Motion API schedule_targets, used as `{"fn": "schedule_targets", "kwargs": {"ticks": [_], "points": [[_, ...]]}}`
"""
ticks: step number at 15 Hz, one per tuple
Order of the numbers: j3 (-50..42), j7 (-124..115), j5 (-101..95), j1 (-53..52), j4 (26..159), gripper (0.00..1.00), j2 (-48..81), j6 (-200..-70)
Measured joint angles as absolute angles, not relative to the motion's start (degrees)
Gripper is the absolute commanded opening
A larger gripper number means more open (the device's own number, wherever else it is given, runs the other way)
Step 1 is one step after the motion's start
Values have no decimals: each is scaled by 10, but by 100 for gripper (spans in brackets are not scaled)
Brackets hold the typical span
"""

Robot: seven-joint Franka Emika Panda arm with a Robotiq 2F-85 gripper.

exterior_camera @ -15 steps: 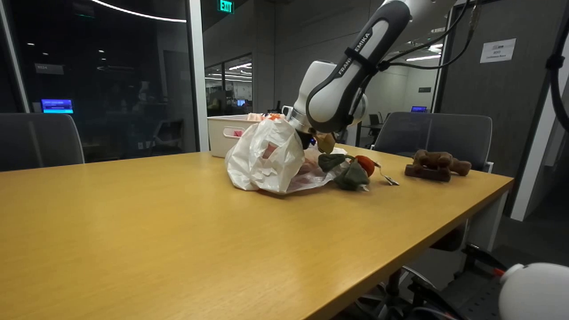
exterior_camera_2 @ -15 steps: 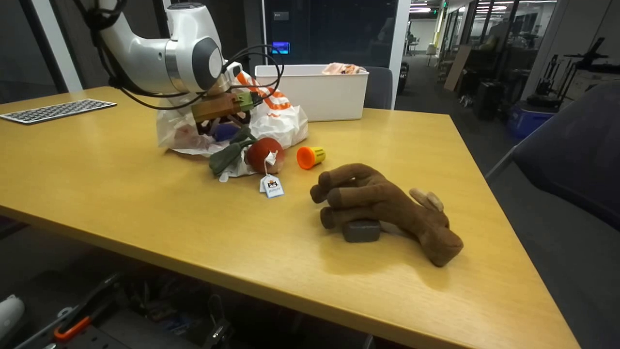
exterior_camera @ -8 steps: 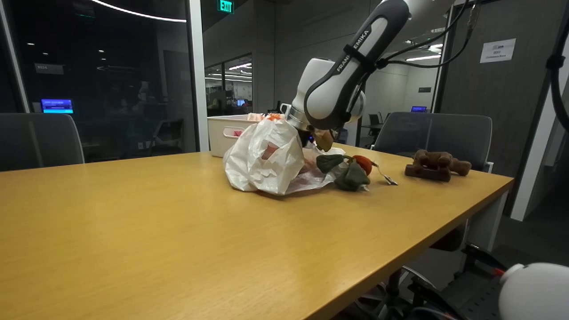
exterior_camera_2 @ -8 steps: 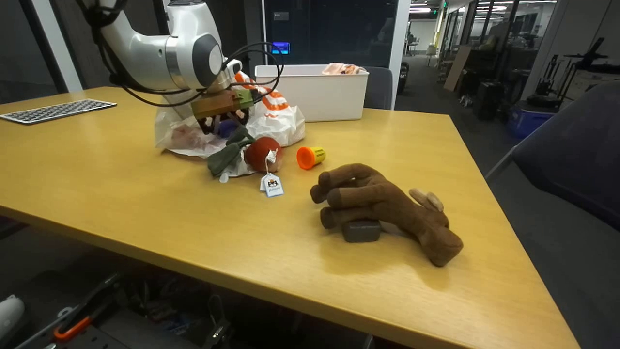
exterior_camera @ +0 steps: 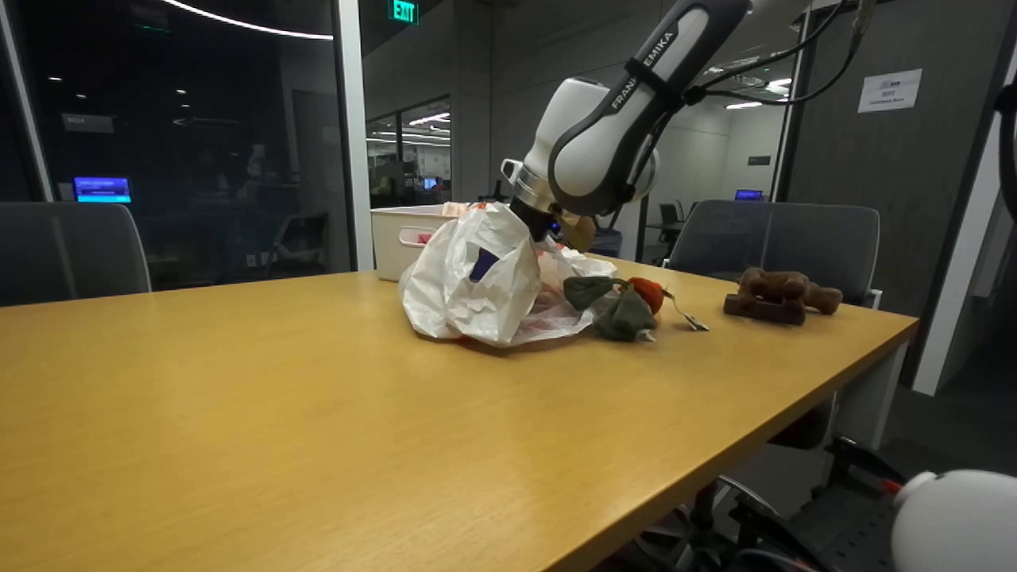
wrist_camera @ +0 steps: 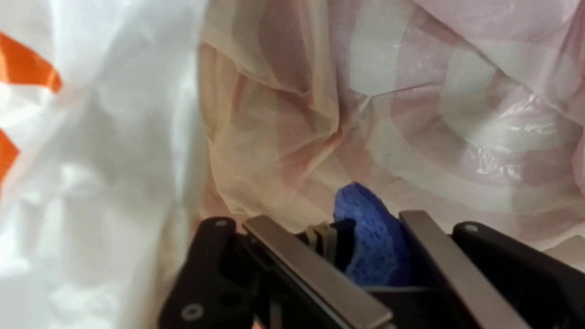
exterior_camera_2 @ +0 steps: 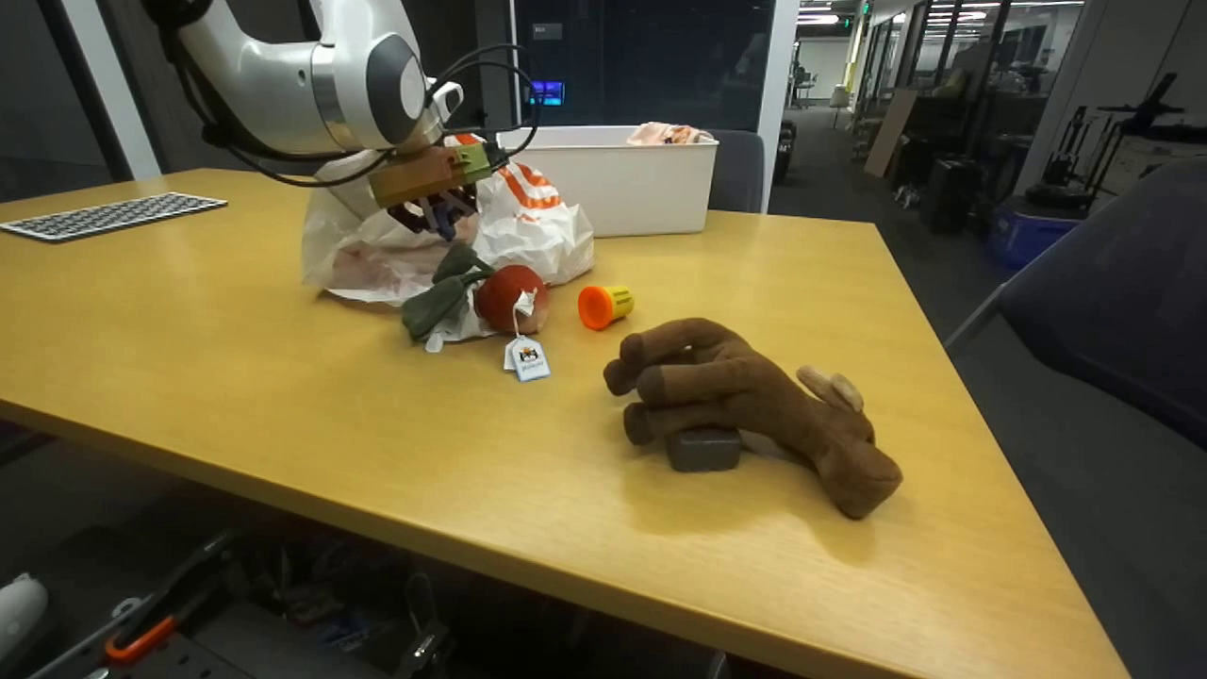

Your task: Remove the items from the plastic bag and place them on the table.

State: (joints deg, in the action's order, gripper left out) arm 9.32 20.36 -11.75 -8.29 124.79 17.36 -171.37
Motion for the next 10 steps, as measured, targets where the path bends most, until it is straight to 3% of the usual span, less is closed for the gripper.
{"fn": "schedule_targets", "kwargs": {"ticks": [4, 10], "points": [[36, 151, -158, -107, 1272, 4, 125, -1664], [27, 146, -121, -92, 1319, 5, -17, -1366]]}}
